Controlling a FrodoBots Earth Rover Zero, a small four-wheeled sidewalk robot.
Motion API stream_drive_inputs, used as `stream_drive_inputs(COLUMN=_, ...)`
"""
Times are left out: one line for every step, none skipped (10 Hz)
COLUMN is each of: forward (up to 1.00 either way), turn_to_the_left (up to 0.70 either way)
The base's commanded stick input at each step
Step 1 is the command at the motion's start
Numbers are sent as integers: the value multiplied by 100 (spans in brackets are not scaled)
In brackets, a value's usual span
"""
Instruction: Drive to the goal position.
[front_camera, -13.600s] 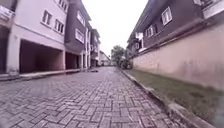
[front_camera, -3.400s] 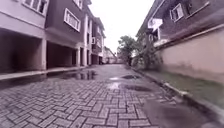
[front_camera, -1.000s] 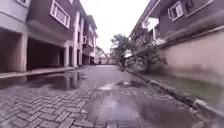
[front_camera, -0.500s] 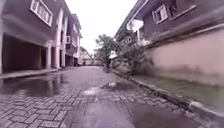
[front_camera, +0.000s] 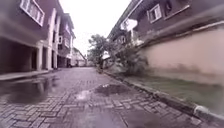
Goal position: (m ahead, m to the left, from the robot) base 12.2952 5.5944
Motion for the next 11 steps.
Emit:
stream_drive_inputs(forward=50, turn_to_the_left=0)
stream_drive_inputs(forward=50, turn_to_the_left=0)
stream_drive_inputs(forward=50, turn_to_the_left=0)
stream_drive_inputs(forward=50, turn_to_the_left=0)
stream_drive_inputs(forward=50, turn_to_the_left=0)
stream_drive_inputs(forward=50, turn_to_the_left=0)
stream_drive_inputs(forward=50, turn_to_the_left=0)
stream_drive_inputs(forward=50, turn_to_the_left=27)
stream_drive_inputs(forward=50, turn_to_the_left=50)
stream_drive_inputs(forward=50, turn_to_the_left=50)
stream_drive_inputs(forward=50, turn_to_the_left=29)
